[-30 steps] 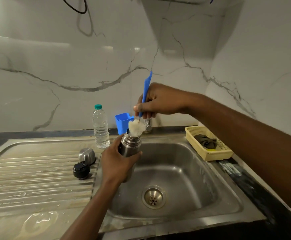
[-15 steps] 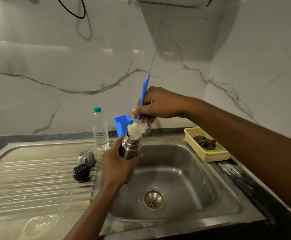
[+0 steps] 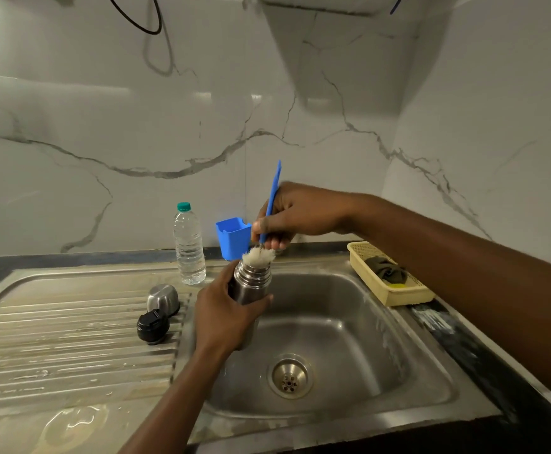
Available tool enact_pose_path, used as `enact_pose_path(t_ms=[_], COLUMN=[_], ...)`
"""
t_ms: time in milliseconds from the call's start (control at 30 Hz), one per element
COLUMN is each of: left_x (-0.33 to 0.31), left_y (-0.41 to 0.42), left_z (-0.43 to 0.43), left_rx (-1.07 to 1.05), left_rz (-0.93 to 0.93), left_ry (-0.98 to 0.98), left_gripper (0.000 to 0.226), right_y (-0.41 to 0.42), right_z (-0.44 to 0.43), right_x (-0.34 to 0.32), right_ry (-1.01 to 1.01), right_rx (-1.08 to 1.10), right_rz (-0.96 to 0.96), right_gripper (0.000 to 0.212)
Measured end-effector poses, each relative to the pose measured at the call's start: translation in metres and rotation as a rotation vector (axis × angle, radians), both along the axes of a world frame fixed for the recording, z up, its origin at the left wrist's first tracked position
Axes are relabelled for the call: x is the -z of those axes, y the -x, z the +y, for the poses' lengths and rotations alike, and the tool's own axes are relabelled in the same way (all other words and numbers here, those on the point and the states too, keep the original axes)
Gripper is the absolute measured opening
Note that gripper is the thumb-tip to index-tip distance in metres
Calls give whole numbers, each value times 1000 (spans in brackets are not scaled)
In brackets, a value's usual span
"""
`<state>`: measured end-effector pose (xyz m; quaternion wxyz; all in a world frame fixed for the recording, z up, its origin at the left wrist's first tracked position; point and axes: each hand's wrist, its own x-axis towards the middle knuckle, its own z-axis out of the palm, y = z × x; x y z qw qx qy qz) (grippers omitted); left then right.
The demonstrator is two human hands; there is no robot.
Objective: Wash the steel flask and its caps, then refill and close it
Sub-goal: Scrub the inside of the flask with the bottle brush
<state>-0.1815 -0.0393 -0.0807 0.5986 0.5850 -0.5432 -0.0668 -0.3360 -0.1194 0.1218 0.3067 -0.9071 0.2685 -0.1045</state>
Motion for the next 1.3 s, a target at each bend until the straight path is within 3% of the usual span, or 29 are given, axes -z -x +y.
enact_pose_path(t_ms=[100, 300, 500, 733, 967, 1167, 1300], left_x=[1, 1, 3, 0, -3, -2, -1], left_y=[0, -4, -1, -7, -2, -8, -4], left_z=[0, 0, -1, -1, 0, -1, 1], left_rx=[10, 19, 31, 6, -16, -34, -20], left_rz=[7, 18, 2, 36, 2, 29, 2], left_ry=[5, -8, 5, 22, 25, 32, 11], left_gripper=[70, 76, 73, 76, 72, 78, 72], right_y=[-4, 8, -6, 4, 0, 7, -2], right_z=[1, -4, 1, 1, -1, 7, 10], right_x=[15, -26, 8, -22, 16, -11, 20], right_ry=[22, -19, 39, 69, 109, 108, 128], right_rx=[-27, -64, -49, -56, -38, -9, 35], right_rz=[97, 37, 178, 23, 109, -48, -41], right_gripper=[24, 23, 24, 23, 23, 23, 24])
